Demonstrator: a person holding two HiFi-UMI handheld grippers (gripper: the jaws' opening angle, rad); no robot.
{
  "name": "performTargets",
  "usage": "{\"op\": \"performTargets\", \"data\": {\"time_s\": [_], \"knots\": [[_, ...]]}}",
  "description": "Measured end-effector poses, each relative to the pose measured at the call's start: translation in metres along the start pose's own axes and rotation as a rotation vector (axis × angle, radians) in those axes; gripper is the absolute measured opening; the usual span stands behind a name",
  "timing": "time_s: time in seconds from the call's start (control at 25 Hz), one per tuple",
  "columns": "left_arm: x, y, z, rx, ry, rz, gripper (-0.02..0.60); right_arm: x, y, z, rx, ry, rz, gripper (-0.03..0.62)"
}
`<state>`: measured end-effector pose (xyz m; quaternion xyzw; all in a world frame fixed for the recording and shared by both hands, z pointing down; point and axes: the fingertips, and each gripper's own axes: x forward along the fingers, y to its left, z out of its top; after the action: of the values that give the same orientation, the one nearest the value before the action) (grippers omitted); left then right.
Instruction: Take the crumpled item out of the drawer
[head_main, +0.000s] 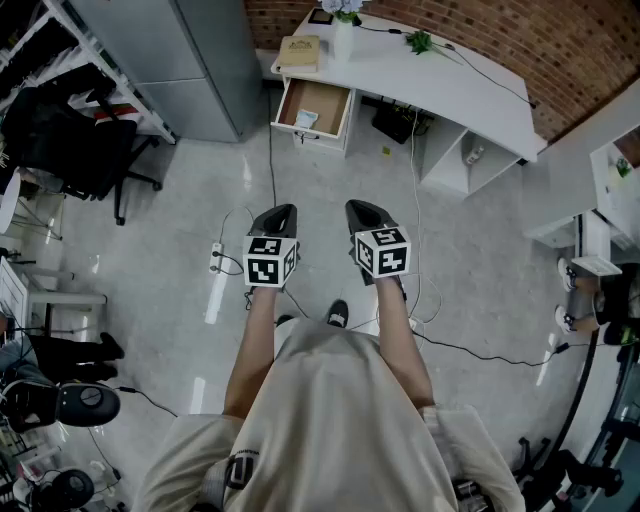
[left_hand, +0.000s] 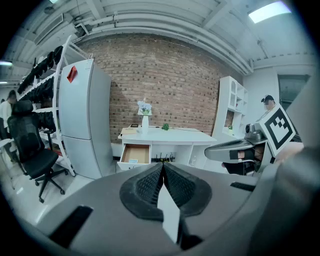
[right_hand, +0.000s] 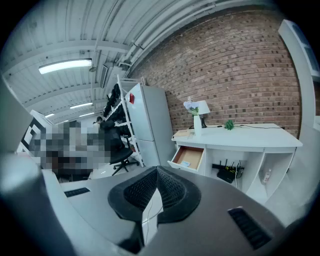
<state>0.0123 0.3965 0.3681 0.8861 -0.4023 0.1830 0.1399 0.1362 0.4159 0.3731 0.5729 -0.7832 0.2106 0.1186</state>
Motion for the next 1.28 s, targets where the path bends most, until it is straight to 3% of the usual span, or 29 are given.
{"op": "performTargets", "data": {"time_s": [0.24,0.52,0.68,0.8,1.0,1.28], "knots": [[0.011,-0.02,-0.003,0.045,0.018,-0.028,0.017,-0.004,-0.021,0.0,0.014,-0.008,0.014,0.025],[0.015,-0.02,0.002,0.033,0.015,-0.001,0.017,-0.003,-0.029,0.004,-0.022,-0.015,0.028,0.025],[0.013,-0.013,-0.001,0.036,0.028,0.018,0.017,-0.001,-0.031,0.008,0.068,-0.038,0.104,0.025],[0.013,0.001,-0.011,0.017,0.052,0.04,0.017,0.009,-0.046,-0.001,0.155,0.002,0.076,0.025],[0.028,0.037,-0.013,-0.035,0.053,0.081,0.017,0.037,-0.063,-0.001,0.213,0.012,0.067,0.025],[0.091,0.103,0.014,-0.158,0.019,0.132,0.017,0.093,-0.09,0.039,0.153,0.051,0.098,0.025]]}}
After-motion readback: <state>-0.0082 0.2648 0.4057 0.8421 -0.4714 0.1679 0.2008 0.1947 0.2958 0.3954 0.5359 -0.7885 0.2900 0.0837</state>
